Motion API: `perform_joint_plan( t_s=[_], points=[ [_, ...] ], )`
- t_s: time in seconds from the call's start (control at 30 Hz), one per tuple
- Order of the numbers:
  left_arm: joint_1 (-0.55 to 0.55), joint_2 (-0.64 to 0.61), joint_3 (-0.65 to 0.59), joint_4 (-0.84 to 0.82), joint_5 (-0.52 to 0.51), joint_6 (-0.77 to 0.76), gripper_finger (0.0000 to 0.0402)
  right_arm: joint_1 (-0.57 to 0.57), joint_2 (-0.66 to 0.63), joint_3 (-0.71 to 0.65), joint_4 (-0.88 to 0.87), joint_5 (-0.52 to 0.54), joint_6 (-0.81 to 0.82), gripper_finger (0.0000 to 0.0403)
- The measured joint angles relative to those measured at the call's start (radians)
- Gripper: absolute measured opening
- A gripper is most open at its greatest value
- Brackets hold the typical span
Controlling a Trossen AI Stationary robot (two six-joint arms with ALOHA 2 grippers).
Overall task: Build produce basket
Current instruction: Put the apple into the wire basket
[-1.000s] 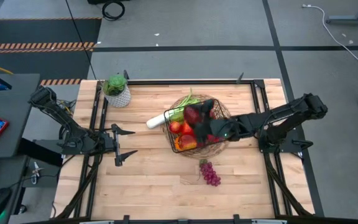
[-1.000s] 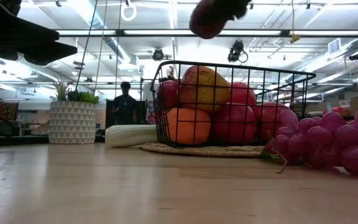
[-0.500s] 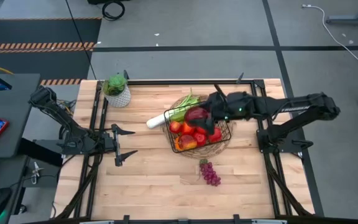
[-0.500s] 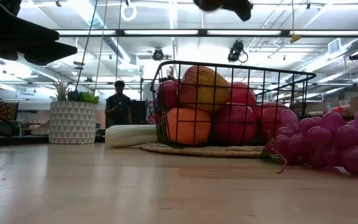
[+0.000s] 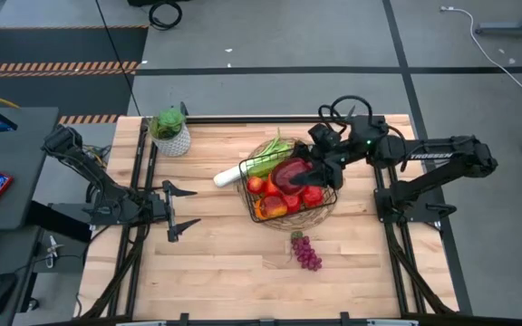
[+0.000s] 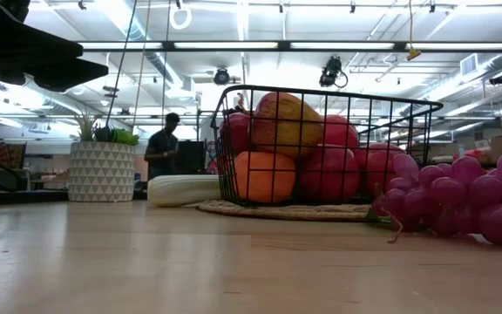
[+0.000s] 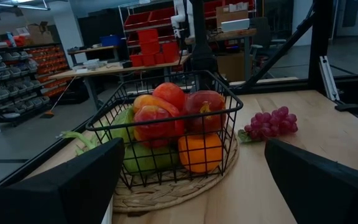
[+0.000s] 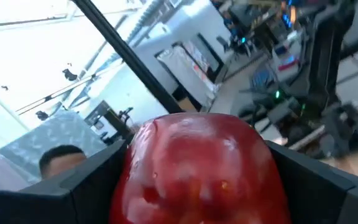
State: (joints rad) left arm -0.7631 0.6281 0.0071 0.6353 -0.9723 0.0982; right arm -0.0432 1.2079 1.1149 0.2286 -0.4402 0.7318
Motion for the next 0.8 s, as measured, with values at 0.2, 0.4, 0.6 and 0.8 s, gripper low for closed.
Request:
perform_joint_plan(
  t_s=[0.2,0.4,0.6,0.8],
  points=[
    [0.0,0.0,0.0,0.0,0.0,0.0,0.0396,0.002,0.001,0.0,0.11,0.156,-0.116,0.0365],
    [0.0,0.0,0.0,0.0,0.0,0.0,0.0396,0.018,0.002,0.0,0.244,0.431,-0.156,0.0366],
    [0.0,0.0,0.0,0.0,0.0,0.0,0.0396,0.038,0.002,0.0,0.332,0.536,-0.212,0.0367],
    [0.0,0.0,0.0,0.0,0.0,0.0,0.0396,0.032,0.0,0.0,0.251,0.46,-0.214,0.0367]
  ],
)
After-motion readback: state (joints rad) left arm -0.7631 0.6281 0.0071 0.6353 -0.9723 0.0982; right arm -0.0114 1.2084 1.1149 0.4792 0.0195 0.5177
